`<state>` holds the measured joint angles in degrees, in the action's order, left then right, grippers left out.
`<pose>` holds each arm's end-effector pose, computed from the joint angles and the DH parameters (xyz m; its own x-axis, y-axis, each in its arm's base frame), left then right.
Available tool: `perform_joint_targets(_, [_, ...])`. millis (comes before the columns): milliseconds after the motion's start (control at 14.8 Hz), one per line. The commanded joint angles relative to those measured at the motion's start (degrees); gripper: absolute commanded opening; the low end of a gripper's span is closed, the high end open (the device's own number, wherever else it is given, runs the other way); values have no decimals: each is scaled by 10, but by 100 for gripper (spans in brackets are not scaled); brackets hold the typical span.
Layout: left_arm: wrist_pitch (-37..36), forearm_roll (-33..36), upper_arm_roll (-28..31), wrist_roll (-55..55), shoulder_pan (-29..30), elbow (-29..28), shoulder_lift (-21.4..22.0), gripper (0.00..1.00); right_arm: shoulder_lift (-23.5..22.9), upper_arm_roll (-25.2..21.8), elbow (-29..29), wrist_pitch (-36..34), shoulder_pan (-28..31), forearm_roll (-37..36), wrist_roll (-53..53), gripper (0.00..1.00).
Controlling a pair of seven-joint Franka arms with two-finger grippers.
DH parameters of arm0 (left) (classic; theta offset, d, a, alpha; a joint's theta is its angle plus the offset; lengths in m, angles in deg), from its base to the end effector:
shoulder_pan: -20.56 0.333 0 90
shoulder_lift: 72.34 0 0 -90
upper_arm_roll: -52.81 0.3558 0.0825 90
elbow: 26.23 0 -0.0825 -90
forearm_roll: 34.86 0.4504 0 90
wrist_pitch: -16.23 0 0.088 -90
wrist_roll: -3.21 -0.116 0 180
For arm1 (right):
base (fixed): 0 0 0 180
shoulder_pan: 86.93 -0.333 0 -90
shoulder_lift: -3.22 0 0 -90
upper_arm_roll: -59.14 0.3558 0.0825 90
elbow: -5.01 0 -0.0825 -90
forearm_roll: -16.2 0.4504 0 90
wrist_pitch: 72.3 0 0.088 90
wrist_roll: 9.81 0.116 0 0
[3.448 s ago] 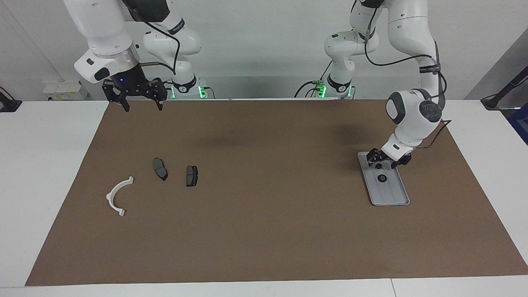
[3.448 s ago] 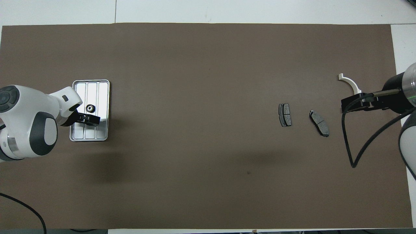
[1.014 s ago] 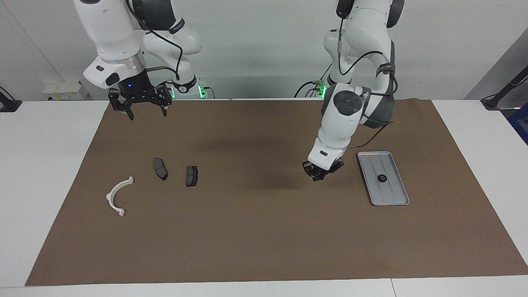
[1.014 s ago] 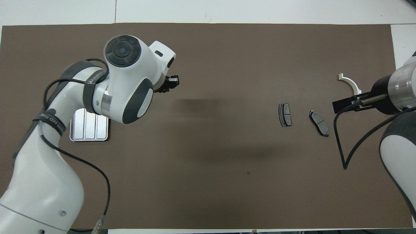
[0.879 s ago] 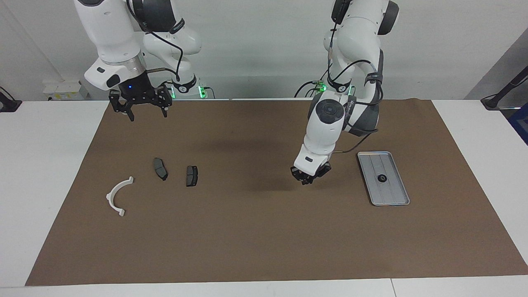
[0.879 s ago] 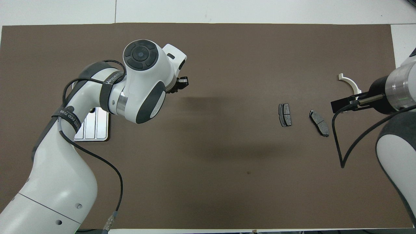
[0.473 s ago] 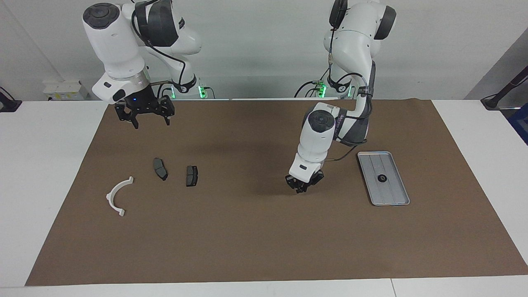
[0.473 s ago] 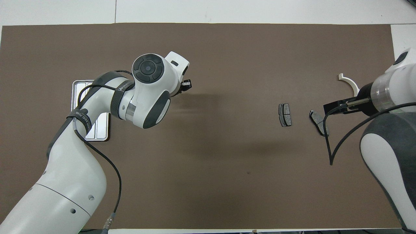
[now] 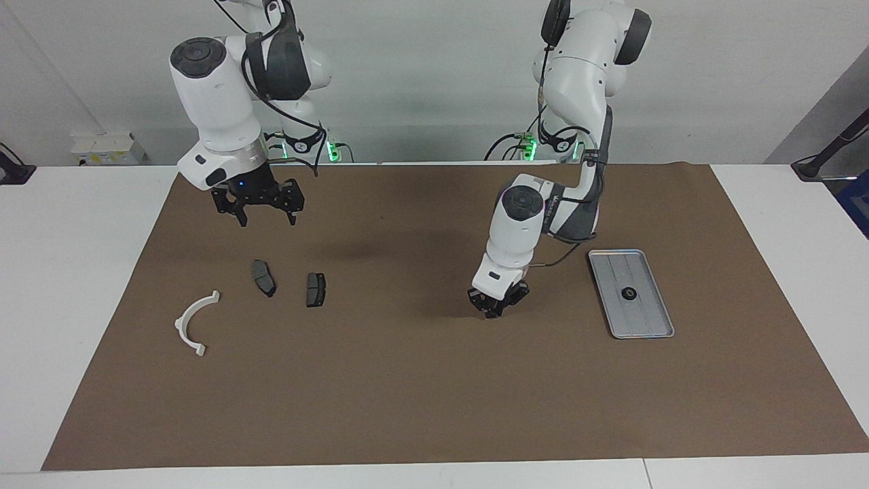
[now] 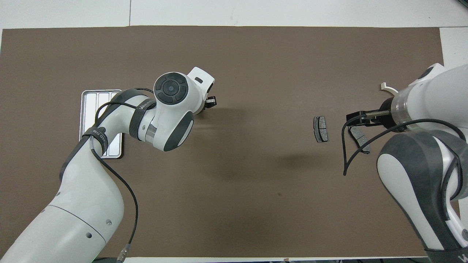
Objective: Place bearing gear from tray to pile
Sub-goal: 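Carry the bearing to the table center while the right gripper approaches, then release the bearing with the left gripper while the right gripper advances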
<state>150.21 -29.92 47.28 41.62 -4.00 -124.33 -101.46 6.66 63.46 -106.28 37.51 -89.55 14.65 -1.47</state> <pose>0.6578 -0.3705 0.2936 0.9885 0.1063 0.1079 0.1006 -0.9933 0.0576 0.6027 0.0720 0.5206 0.9992 -0.0153 0.0379 -0.0162 -0.9996 0.0250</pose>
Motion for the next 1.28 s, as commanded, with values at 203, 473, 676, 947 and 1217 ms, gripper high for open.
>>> perform_joint_targets(203, [18, 17, 9, 16, -13, -37, 24, 35, -17, 1, -20, 31, -9, 14, 69, 100])
perform_joint_targets(473, [-2, 34, 10, 8, -3, -19, 24, 100, -52, 1, -20, 66, -23, 14, 105, 100])
perform_joint_targets(676, [-12, 39, 18, -43, 42, 5, 23, 100, -72, 1, -20, 74, -39, 14, 158, 100])
perform_joint_targets(947, [-52, 29, 12, -171, 145, 26, 44, 100, -86, 1, -21, 99, -63, 14, 197, 100])
perform_joint_targets(1217, [-89, -37, 12, -367, 241, 26, 64, 100, -96, 1, -19, 126, -108, 14, 264, 100])
